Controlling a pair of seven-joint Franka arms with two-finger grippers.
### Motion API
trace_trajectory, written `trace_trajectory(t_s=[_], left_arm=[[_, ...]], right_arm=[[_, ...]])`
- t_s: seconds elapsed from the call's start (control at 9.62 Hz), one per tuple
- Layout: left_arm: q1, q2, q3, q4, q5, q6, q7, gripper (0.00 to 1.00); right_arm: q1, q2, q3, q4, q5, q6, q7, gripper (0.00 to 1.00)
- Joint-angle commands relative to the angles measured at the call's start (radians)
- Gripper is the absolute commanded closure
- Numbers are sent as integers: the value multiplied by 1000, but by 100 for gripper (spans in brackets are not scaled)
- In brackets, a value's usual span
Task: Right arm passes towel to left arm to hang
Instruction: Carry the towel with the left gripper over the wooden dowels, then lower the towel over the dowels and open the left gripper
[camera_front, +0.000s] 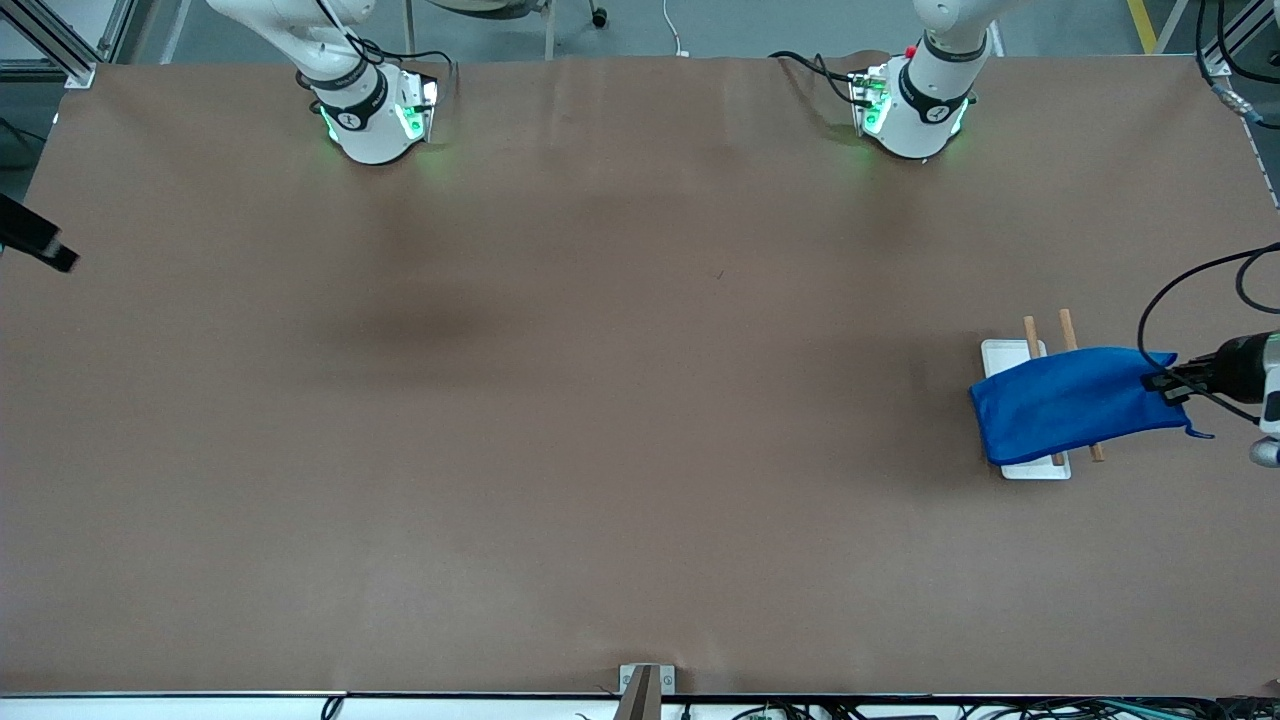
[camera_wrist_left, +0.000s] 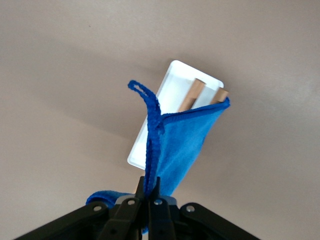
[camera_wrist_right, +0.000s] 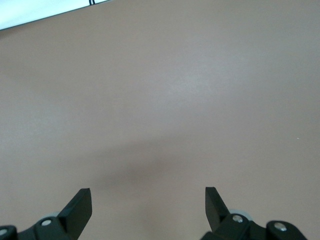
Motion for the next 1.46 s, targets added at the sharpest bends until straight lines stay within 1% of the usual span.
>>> trace_trajectory(t_s=[0.0,0.21,0.31,0.42,0.62,0.73,0.83,0.94,1.04,1.14,1.35], left_arm=[[25,23,-4,-21,20,27,37,100],[40,24,-4,-27,20,27,40,100],[44,38,-4,-26,20,27,38,94],[47,40,-4,-25,20,27,41,92],[68,50,-4,-22,20,30,72,92],[68,50,-4,-21,20,30,75,88],[67,50,-4,-19,31,30,78,77],[65,50,-4,-19,43,29,92,55],[67,49,-5,-18,42,27,143,1],[67,47,-5,-15,40,29,199,0],[56,44,-13,43,40,21,221,0]], right_arm=[[-30,24,10,31,-13,-4,-6,0],[-42,25,10,22,0,-9,-42,0],[-36,24,10,22,-6,-10,-59,0],[-33,24,10,20,-19,-9,-64,0],[-24,24,10,19,-55,5,-68,0],[-16,24,8,7,-62,23,-68,0],[-14,24,8,2,-66,34,-68,0],[-16,24,8,0,-65,30,-67,0],[-17,24,10,-1,-65,28,-65,0],[-19,24,10,-1,-65,28,-65,0],[-19,24,10,-1,-65,28,-65,0]])
